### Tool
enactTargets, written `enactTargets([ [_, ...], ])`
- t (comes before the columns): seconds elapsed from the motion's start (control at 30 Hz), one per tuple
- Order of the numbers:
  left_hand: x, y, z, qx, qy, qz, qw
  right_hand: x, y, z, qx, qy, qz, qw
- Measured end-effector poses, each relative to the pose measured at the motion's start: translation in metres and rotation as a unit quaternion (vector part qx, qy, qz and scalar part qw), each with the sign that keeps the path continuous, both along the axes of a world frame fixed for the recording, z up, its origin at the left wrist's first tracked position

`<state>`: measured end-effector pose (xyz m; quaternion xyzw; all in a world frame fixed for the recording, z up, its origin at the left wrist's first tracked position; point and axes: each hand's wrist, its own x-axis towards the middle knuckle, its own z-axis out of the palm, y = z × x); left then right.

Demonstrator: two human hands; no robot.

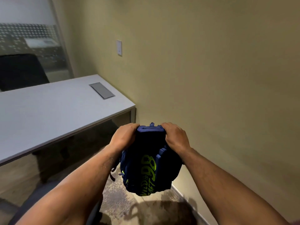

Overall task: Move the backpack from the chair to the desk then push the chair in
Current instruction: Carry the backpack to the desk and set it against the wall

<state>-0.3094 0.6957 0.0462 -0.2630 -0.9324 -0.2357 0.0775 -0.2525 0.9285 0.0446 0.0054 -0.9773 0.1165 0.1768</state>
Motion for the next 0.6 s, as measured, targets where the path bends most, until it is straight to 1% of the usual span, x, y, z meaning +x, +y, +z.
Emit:
enactTargets([
  [0.17, -0.059, -0.001, 0.008, 0.003, 0.002, 0.028, 1.0, -0.077, 0.001, 0.005, -0.021, 0.015, 0.031, 0.999],
  [0.4, -0.17, -0.013, 0.015, 0.014, -0.003, 0.081, 0.997, -0.205, -0.015, 0.012, -0.021, 0.053, 0.065, 0.996],
  [0.6, -0.261, -0.034, 0.04, 0.028, 0.04, 0.127, 0.991, -0.31, -0.033, 0.04, -0.038, 0.077, 0.094, 0.992],
])
